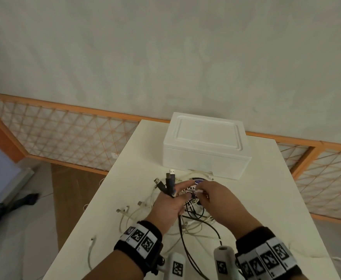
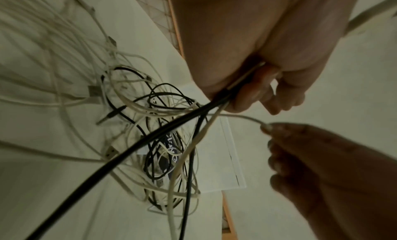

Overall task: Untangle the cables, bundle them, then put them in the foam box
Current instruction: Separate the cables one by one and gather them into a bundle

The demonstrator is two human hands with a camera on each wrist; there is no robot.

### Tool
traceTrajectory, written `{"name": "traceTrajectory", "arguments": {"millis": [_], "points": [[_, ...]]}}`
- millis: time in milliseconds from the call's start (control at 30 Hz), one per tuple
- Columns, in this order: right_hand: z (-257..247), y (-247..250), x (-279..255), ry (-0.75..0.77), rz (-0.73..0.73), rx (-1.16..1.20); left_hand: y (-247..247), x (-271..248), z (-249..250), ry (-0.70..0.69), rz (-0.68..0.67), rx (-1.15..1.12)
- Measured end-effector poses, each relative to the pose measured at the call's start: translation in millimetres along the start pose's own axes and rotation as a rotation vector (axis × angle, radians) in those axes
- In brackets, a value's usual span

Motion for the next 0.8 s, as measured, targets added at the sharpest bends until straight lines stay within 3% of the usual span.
{"name": "traceTrajectory", "arguments": {"millis": [100,300,533,600,700,800], "points": [[-9.3,4.5,0.2,0.005,0.079,0.175,-2.0,6.0,-6.1,0.069,0.069,0.067],[-22.4,9.3,9.9,0.068,0.150,0.227,-15.6,-4.4,9.7,-0.066,0.013,0.293],[-18.5,-3.2,8.6,0.037,0.266,0.384,-1.9,-8.7,11.8,-0.019,0.043,0.160],[-9.5,-16.7,8.8,0.008,0.213,0.308,4.1,-10.0,11.7,0.000,0.029,0.056],[-5.0,-50.3,9.1,0.052,-0.043,0.270,9.4,-11.7,23.1,-0.085,-0.020,-0.047],[1.8,-63.4,8.2,0.094,-0.072,0.153,25.5,-11.9,35.7,-0.117,0.064,-0.035]]}}
Point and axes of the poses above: each hand's wrist, its own x-axis towards the middle knuckle, its own y-axis out of the back of the hand, z = x × y, the point moved 6 cm from there along x, towards the middle knuckle, and after that the axes turned 14 degrees about y, right-handed, at the moved point
